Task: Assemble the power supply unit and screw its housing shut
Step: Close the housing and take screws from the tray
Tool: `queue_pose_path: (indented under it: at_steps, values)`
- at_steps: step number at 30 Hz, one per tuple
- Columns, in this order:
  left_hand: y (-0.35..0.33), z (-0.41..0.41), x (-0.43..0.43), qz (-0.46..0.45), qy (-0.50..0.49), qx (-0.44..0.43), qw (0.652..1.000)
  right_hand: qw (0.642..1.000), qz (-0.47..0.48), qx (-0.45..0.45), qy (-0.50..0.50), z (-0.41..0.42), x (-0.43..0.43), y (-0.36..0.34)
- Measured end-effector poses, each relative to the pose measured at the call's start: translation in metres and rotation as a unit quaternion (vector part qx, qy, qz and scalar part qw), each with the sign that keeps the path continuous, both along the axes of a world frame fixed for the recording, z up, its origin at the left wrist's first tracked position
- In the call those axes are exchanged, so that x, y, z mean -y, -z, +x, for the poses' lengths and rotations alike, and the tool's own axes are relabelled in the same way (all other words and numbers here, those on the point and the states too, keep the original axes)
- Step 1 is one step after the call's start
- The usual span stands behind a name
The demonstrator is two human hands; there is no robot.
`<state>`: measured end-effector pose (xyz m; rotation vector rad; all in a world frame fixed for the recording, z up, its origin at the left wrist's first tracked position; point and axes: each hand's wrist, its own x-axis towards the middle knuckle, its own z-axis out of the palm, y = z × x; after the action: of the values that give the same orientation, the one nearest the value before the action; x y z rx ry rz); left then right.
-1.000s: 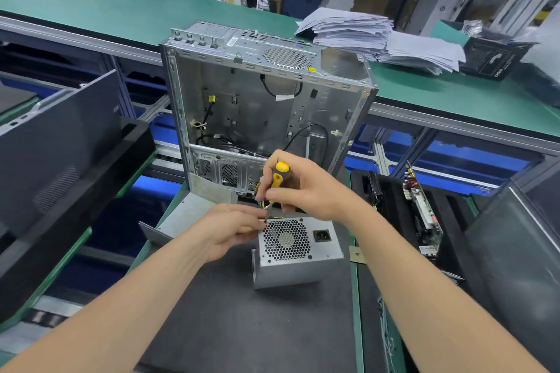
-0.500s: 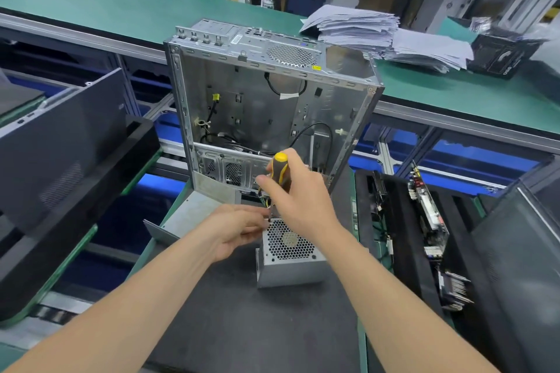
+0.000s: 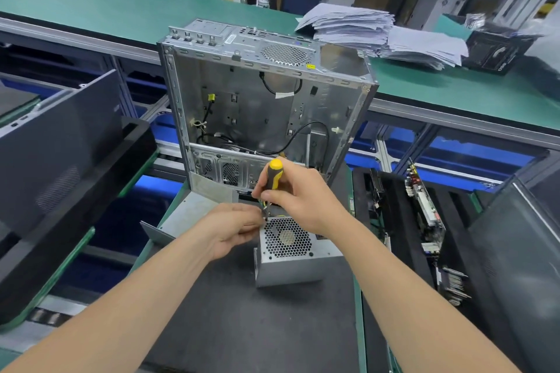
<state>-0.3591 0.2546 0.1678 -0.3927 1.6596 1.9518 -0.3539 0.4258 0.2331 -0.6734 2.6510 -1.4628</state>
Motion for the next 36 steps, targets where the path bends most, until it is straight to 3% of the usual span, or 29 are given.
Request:
queue_pose_path:
  at_steps: [5,9,12,15,18,22,25,30,36]
  values:
    - [-0.001,0.001,0.0,-0.004,-0.014,0.004,1.0,0.992,-0.029,-0.01,0.12,0.002,0.006,0.007]
    - [-0.002,0.003,0.001,0.006,-0.01,0.016,1.0,0.969,-0.009,-0.098,0.225,0.008,0.009,0.014]
    - [-0.002,0.003,0.002,0.01,-0.002,0.016,1.0,0.966,-0.009,-0.1,0.237,0.009,0.009,0.015]
    - [-0.003,0.0,0.005,-0.002,0.025,0.002,1.0,0.984,0.0,-0.059,0.169,0.006,0.006,0.005]
    - [-0.002,-0.001,0.007,-0.011,0.037,-0.017,0.999,0.999,-0.033,-0.005,0.034,0.007,0.0,-0.009]
    - [0.0,0.0,0.007,-0.001,0.035,-0.025,0.999,0.989,-0.038,0.057,-0.133,0.008,-0.007,-0.028]
    - [0.001,0.001,0.006,0.009,0.04,-0.029,0.999,0.983,-0.007,0.065,-0.171,0.004,-0.01,-0.031]
    - [0.001,0.0,0.004,-0.007,0.018,-0.02,1.0,1.0,-0.011,0.0,-0.019,0.004,-0.001,-0.017]
    - [0.0,0.0,0.005,-0.019,0.019,-0.018,0.999,0.989,-0.001,-0.079,0.123,0.009,0.016,0.004]
